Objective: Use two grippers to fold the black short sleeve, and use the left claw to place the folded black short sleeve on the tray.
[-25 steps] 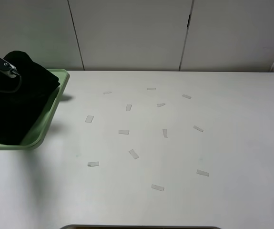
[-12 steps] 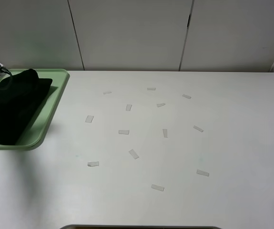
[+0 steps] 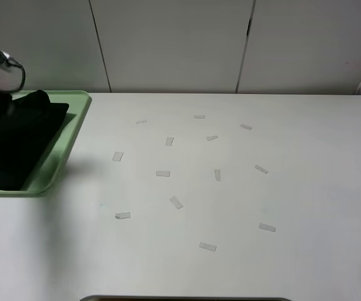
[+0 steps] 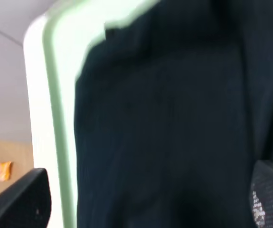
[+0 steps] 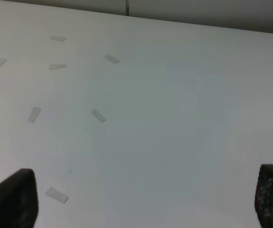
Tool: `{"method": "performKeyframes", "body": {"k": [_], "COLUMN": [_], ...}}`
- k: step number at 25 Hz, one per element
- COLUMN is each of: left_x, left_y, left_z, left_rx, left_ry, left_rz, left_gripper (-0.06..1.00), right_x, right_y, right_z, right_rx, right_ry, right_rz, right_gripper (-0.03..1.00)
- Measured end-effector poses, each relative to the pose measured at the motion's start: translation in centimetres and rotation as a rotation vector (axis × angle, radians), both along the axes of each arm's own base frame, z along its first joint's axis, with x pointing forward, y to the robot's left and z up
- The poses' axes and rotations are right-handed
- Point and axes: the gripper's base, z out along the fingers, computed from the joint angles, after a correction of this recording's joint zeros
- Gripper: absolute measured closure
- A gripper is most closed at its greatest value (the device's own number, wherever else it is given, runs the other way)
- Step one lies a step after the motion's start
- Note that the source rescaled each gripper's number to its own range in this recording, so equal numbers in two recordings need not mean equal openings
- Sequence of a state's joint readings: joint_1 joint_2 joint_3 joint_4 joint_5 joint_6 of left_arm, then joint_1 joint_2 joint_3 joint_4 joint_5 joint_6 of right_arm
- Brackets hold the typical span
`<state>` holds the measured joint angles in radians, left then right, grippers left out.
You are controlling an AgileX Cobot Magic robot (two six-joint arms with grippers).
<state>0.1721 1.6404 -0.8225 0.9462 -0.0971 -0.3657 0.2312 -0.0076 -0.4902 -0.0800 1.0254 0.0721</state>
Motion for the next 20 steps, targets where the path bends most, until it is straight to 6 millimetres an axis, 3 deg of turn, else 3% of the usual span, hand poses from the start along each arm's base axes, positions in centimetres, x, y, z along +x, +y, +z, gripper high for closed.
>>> {"method": "performKeyframes", "body": {"k": [4,8,9,12,20], "left_x": [-0.7,-3.6,-5.6,-9.1,-18.9], "left_y": [-1.6,-2.9,-3.3,-3.6,-3.9], "left_z": [4.6,9.6,11.5,14.1,18.1], "left_rx": [-0.087,-0.067,-0.047,-0.058,-0.169], "left_ry": [-0.116,-0.129,-0.123,-0.133,-0.184], "left_rz": [0.089,0.104,0.087,0.086,0.186], "left_gripper": [0.12,0.12,0.12,0.12,0.07], "right_x": [0.0,0.0,0.0,0.0,0.0], "right_y": [0.0,0.0,0.0,0.0,0.0], "right_z": [0.0,0.0,0.0,0.0,0.0], "right_rx": [0.000,0.000,0.000,0.000,0.000], "right_ry": [0.000,0.000,0.000,0.000,0.000], "right_rz": [0.000,0.000,0.000,0.000,0.000], "right_gripper": [-0.03,-0.03,-0.03,-0.03,-0.03]}}
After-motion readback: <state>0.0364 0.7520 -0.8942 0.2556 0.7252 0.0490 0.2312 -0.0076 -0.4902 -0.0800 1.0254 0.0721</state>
